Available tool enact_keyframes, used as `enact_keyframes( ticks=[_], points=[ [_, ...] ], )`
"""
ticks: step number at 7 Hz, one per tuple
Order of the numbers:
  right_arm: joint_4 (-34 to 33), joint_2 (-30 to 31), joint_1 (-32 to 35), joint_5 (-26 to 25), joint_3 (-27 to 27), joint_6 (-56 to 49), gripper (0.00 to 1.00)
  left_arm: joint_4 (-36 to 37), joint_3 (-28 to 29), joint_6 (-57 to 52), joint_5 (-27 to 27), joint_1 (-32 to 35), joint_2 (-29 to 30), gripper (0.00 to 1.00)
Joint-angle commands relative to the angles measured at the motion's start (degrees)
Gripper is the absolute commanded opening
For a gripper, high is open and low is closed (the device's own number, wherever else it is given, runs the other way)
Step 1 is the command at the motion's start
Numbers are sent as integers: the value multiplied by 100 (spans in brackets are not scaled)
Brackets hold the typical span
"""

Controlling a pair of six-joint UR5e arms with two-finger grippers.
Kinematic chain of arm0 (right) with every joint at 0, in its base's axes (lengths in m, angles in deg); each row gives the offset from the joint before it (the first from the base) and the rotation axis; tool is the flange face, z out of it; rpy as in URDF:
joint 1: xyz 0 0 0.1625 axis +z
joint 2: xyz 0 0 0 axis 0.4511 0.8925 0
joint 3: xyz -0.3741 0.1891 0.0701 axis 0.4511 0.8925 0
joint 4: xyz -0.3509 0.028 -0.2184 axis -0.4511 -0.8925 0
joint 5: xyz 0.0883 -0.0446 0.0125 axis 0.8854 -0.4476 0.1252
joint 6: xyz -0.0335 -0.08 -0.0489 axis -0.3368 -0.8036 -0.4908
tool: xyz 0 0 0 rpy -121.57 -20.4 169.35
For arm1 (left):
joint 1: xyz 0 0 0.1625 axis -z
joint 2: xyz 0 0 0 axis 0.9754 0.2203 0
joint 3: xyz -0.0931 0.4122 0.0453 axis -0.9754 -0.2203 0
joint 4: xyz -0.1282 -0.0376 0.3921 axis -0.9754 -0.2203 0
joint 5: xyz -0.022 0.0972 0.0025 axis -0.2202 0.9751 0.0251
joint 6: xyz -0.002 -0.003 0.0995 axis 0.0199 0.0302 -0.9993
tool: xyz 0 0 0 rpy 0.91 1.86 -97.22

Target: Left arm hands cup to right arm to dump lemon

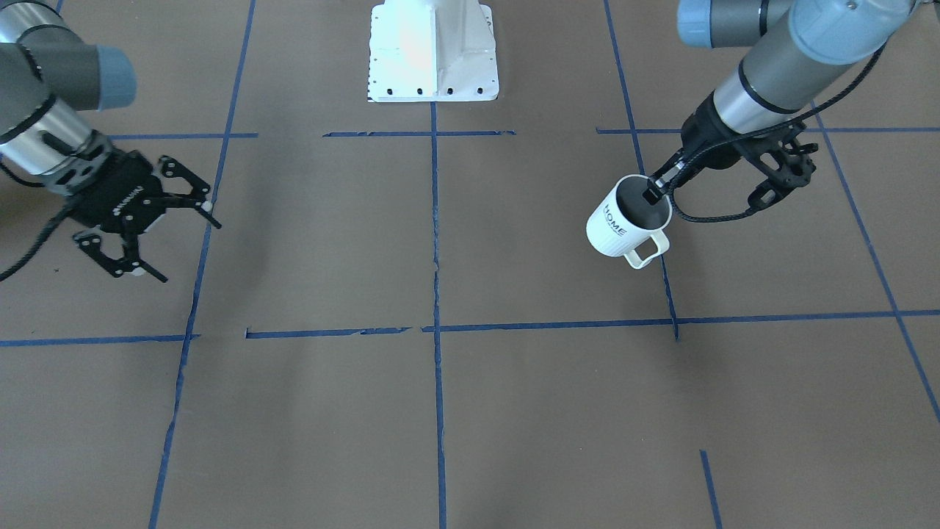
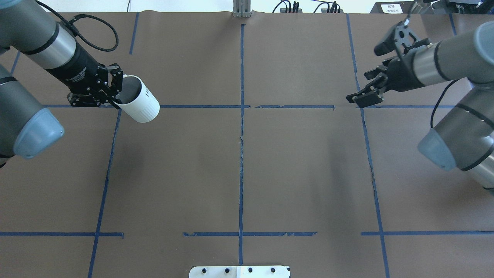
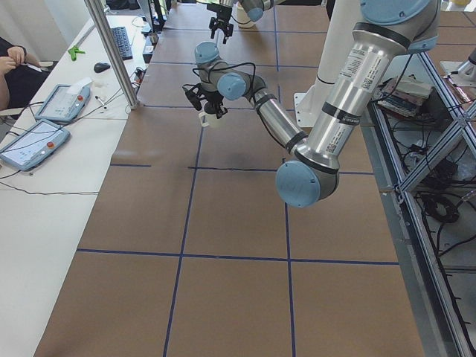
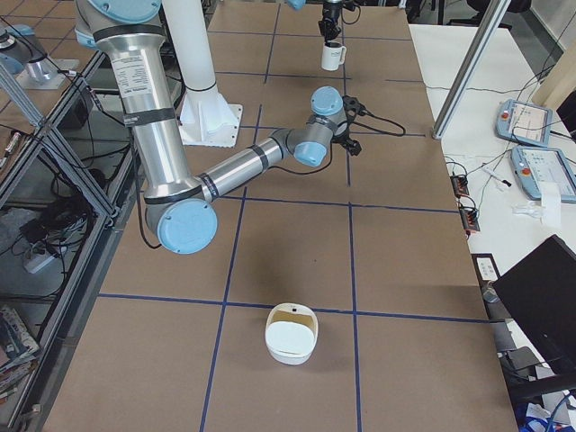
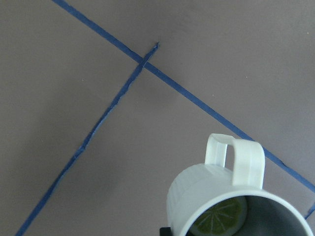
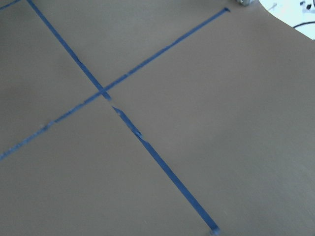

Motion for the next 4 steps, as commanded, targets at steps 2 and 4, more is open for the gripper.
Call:
enact_keyframes(
  ticks=[2, 4],
  points=[
    [1511, -578, -1821, -2583, 112, 458, 99, -5, 723, 773, 7, -271, 824, 0],
    [2119, -807, -2745, -4010, 269, 1002, 99, -66, 1024, 1378, 16, -385, 1264, 0]
  ],
)
